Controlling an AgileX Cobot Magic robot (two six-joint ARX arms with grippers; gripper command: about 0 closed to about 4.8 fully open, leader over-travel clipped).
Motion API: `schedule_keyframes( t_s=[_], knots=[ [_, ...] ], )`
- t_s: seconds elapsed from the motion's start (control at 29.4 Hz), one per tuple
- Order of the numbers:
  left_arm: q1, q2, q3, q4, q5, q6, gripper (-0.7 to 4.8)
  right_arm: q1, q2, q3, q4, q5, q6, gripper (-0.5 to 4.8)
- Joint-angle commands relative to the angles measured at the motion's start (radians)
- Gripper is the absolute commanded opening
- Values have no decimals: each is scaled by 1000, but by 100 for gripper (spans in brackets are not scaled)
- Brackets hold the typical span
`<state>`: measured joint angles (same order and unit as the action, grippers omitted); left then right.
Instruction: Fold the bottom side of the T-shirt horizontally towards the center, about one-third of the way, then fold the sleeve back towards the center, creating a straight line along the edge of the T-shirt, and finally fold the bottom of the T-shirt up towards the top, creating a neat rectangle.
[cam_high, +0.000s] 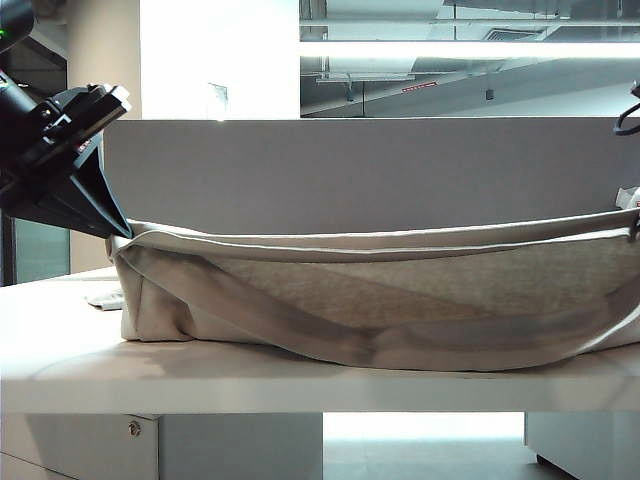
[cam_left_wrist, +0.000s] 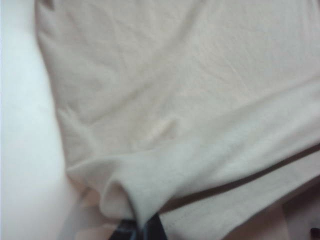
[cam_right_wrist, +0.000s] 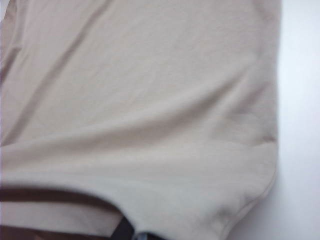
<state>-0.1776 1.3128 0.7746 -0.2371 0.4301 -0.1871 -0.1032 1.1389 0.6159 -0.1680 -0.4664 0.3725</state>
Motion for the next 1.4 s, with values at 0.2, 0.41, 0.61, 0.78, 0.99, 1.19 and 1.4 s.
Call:
schedule_keyframes(
  t_s=[0.2,0.41,0.61,0.78,0.99,1.19,1.4],
  knots=[
    [2,-2,4,-90,-8,9,219,-5,-3,4,-109,32,-11,192],
    [2,-2,0,-154,-8,23,315,-5,-3,4,-166,50,-30,276],
    [1,-2,0,-196,16,23,415,-6,-3,4,-202,49,-42,278],
    [0,-2,0,-209,99,14,479,-6,-3,3,-248,50,-70,285],
    [0,-2,0,-214,177,19,479,-6,-3,3,-306,72,-114,327],
    [1,-2,0,-208,135,45,479,-6,-3,3,-340,90,-141,432],
    [1,18,0,-137,-10,45,479,-6,-3,3,-334,87,-141,433]
  ],
)
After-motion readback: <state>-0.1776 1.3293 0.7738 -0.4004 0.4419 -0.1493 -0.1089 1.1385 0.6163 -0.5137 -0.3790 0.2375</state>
